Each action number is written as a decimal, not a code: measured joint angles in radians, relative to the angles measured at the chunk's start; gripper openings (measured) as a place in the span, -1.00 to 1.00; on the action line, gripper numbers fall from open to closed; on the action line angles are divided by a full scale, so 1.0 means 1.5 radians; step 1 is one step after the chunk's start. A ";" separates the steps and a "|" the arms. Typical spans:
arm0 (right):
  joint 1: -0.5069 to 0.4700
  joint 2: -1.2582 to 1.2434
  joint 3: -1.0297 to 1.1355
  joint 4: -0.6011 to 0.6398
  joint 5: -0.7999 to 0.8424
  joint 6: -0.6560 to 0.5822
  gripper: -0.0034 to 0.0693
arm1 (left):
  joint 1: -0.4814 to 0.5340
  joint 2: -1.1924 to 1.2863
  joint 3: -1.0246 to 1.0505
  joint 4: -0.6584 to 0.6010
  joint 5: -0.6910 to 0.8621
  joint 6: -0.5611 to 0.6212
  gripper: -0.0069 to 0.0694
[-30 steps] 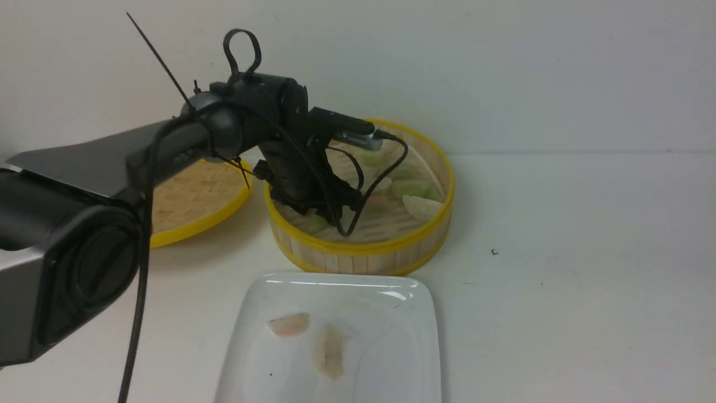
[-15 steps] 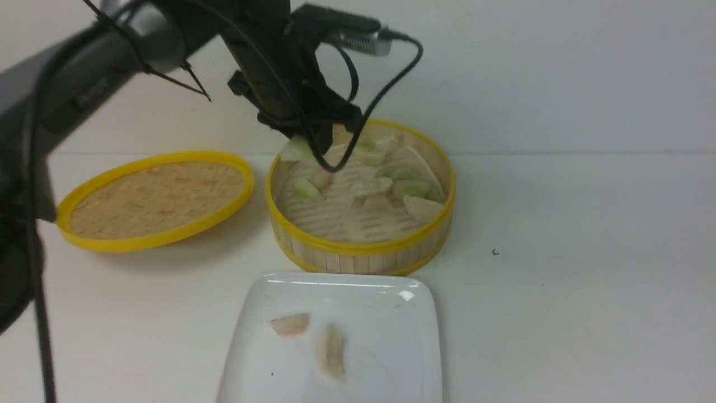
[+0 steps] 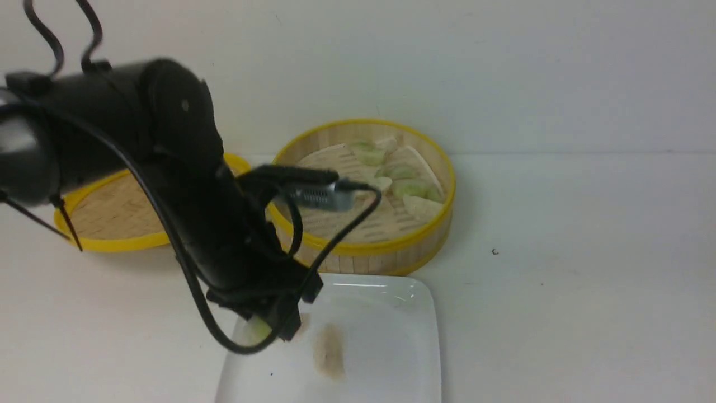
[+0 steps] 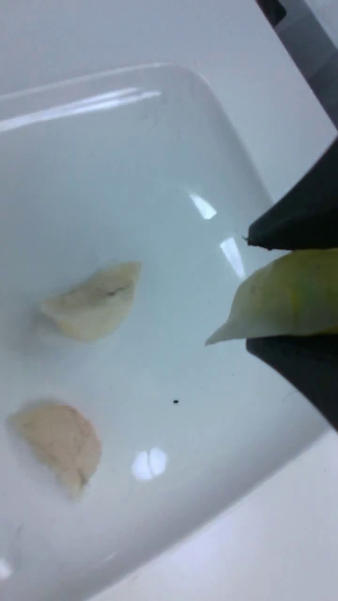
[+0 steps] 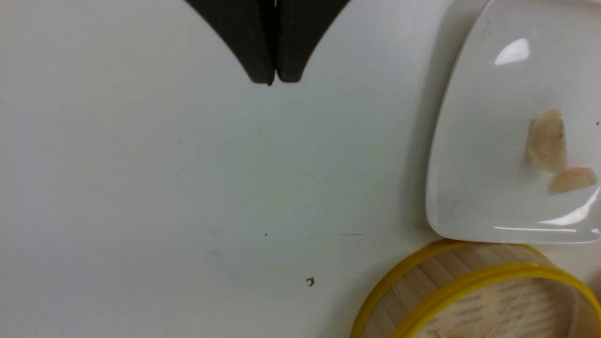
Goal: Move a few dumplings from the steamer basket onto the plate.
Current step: Use the left arm to put the dumpling into the plate, then use the right arm to grab a dumpling from inside the steamer
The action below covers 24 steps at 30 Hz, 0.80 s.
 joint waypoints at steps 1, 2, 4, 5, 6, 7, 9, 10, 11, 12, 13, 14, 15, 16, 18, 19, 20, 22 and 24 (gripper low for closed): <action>0.000 0.000 0.000 0.000 0.000 0.000 -0.93 | 0.000 0.007 0.024 -0.005 -0.027 0.010 -0.30; 0.000 0.000 0.000 0.000 0.000 -0.001 -0.93 | -0.001 0.018 0.046 -0.008 -0.057 0.019 -0.30; 0.000 0.000 0.000 0.000 0.000 -0.012 -0.93 | -0.002 0.038 0.065 -0.007 -0.090 0.029 -0.26; 0.000 0.001 0.000 0.002 0.000 -0.020 -0.93 | -0.004 0.050 0.069 -0.007 -0.099 0.033 -0.19; 0.000 0.001 0.000 0.003 0.000 -0.024 -0.93 | -0.004 0.052 0.070 -0.006 -0.101 0.034 -0.17; 0.000 0.009 -0.002 0.010 0.000 -0.042 -0.93 | -0.008 0.070 0.071 -0.007 -0.113 0.036 0.03; 0.000 0.023 -0.013 0.025 0.001 -0.063 -0.93 | -0.009 0.080 0.071 -0.010 -0.115 0.038 0.27; 0.000 0.027 -0.017 0.026 0.001 -0.068 -0.93 | -0.009 0.081 0.071 -0.010 -0.115 0.038 0.29; 0.000 0.041 -0.030 0.034 0.004 -0.083 -0.93 | -0.009 0.082 0.070 -0.011 -0.113 0.038 0.41; 0.004 0.065 -0.054 0.049 0.012 -0.109 -0.93 | -0.009 0.082 0.064 -0.010 -0.108 0.037 0.51; 0.011 0.092 -0.079 0.063 0.018 -0.130 -0.93 | -0.008 0.077 0.055 -0.008 -0.100 0.036 0.54; 0.020 0.117 -0.101 0.075 0.024 -0.144 -0.93 | -0.007 0.070 0.046 -0.004 -0.091 0.033 0.53; 0.030 0.140 -0.120 0.083 0.029 -0.151 -0.93 | -0.005 0.062 0.039 0.002 -0.085 0.029 0.48; 0.033 0.146 -0.125 0.086 0.029 -0.153 -0.93 | -0.004 0.060 0.038 0.004 -0.084 0.028 0.44; 0.086 0.230 -0.189 0.086 0.031 -0.161 -0.93 | 0.008 0.010 0.028 0.027 -0.076 0.014 0.02; 0.096 0.244 -0.198 0.083 0.031 -0.160 -0.93 | 0.009 0.000 0.028 0.029 -0.076 0.012 -0.03; 0.134 0.294 -0.234 0.071 0.031 -0.155 -0.93 | 0.018 -0.039 0.028 0.044 -0.075 0.004 -0.35; 0.178 0.353 -0.277 0.045 0.029 -0.140 -0.93 | 0.031 -0.088 0.031 0.054 -0.073 0.000 -0.64; 0.229 0.440 -0.335 0.007 0.028 -0.115 -0.92 | 0.044 -0.153 0.043 0.057 -0.072 -0.006 -0.78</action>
